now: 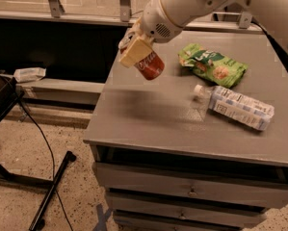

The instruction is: Knock coke can over

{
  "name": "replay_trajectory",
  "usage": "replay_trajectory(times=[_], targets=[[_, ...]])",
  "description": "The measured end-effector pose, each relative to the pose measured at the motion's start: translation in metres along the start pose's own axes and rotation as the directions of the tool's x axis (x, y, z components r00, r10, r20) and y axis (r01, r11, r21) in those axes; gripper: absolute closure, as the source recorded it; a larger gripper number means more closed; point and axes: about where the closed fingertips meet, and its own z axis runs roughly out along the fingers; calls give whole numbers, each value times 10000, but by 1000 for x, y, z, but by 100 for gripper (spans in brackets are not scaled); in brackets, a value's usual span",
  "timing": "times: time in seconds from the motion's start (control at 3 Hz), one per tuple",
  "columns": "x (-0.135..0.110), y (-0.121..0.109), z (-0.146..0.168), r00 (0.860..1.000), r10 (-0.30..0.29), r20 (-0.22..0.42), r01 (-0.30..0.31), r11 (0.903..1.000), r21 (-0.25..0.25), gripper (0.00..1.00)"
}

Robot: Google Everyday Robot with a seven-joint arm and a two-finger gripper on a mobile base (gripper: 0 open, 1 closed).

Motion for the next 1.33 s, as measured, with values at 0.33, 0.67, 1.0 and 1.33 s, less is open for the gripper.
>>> replay_trajectory(times=[0.33, 0.67, 1.0, 1.33], targets=[[38, 6, 27, 9657, -1143, -2331, 774, 9838, -1617, 98], [56, 40, 18, 8745, -2559, -4120, 1163, 9354, -3339, 66], [55, 71, 30, 8055, -3705, -4625, 1602, 8875, -4321, 44], [52, 110, 52, 7998, -3885, -4576, 1465, 8656, -4788, 21]])
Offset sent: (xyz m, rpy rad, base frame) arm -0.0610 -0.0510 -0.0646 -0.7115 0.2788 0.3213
